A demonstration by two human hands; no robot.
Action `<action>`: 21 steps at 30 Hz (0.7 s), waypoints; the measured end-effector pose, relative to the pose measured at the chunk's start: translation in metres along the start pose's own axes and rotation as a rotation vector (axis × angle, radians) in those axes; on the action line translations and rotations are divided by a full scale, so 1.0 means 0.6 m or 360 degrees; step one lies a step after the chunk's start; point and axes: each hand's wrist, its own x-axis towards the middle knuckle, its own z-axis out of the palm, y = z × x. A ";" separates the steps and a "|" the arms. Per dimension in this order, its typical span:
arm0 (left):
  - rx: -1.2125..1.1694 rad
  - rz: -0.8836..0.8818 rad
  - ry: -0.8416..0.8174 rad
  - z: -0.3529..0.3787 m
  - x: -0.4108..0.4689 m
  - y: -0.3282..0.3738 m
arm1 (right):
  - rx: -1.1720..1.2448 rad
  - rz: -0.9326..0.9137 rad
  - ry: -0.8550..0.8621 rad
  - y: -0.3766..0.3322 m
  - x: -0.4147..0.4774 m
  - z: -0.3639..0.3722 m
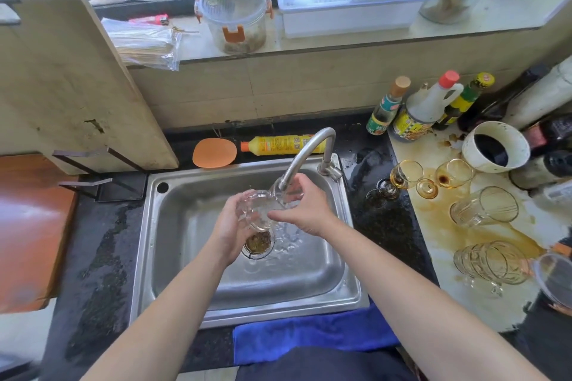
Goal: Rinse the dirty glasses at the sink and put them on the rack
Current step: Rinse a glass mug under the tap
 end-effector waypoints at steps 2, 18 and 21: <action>0.0066 0.0021 -0.0069 0.002 -0.007 -0.004 | -0.0035 -0.0003 0.0005 -0.002 -0.001 0.002; 0.0209 -0.0153 -0.0141 0.013 -0.016 -0.021 | 0.0276 0.0076 -0.0089 0.007 -0.013 0.010; 0.0238 -0.0123 -0.0148 0.013 -0.011 -0.032 | 0.0339 0.0069 0.0086 0.002 -0.022 0.024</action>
